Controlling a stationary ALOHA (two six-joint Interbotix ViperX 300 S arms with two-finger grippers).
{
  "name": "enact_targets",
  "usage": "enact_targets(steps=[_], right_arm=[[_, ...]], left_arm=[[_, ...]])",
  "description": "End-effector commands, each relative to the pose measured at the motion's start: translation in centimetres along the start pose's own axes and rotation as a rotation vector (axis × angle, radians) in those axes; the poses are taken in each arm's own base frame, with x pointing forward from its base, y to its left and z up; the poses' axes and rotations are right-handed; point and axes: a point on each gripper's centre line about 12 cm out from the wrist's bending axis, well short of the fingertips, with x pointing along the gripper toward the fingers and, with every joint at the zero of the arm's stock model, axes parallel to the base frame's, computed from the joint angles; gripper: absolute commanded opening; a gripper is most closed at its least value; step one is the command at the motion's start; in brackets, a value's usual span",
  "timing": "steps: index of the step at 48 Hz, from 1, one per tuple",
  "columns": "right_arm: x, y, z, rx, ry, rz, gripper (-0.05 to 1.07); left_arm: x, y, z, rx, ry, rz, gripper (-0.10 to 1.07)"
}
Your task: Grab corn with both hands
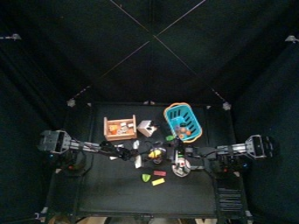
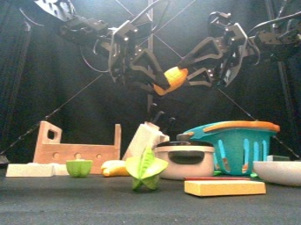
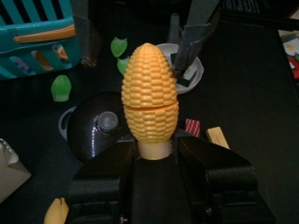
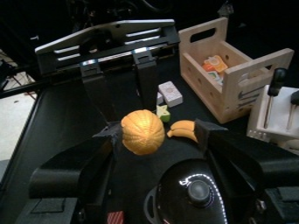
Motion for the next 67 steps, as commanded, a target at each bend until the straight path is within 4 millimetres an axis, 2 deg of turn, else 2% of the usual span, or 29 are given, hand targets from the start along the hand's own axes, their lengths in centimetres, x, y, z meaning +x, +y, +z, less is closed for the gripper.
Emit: enact_targets(steps=[1, 9, 35, 58, 67], right_arm=[[0.24, 0.61, 1.1, -0.003, -0.036, 0.018, 0.97], [0.29, 1.47, 0.93, -0.012, -0.03, 0.046, 0.97], [0.55, 1.28, 0.39, -0.01, -0.012, 0.039, 0.95], [0.56, 1.17, 0.52, -0.014, -0.016, 0.036, 0.68], [0.56, 1.16, 0.52, -0.012, -0.016, 0.035, 0.66]], left_arm=[[-0.19, -0.24, 1.57, 0.017, -0.041, -0.01, 0.41], [0.04, -0.3, 1.48, 0.055, -0.038, -0.009, 0.41], [0.51, -0.34, 1.71, 0.078, -0.039, -0.004, 0.41], [0.64, -0.2, 0.9, 0.079, -0.017, 0.002, 0.41], [0.68, -0.17, 0.85, 0.079, -0.015, 0.003, 0.41]])
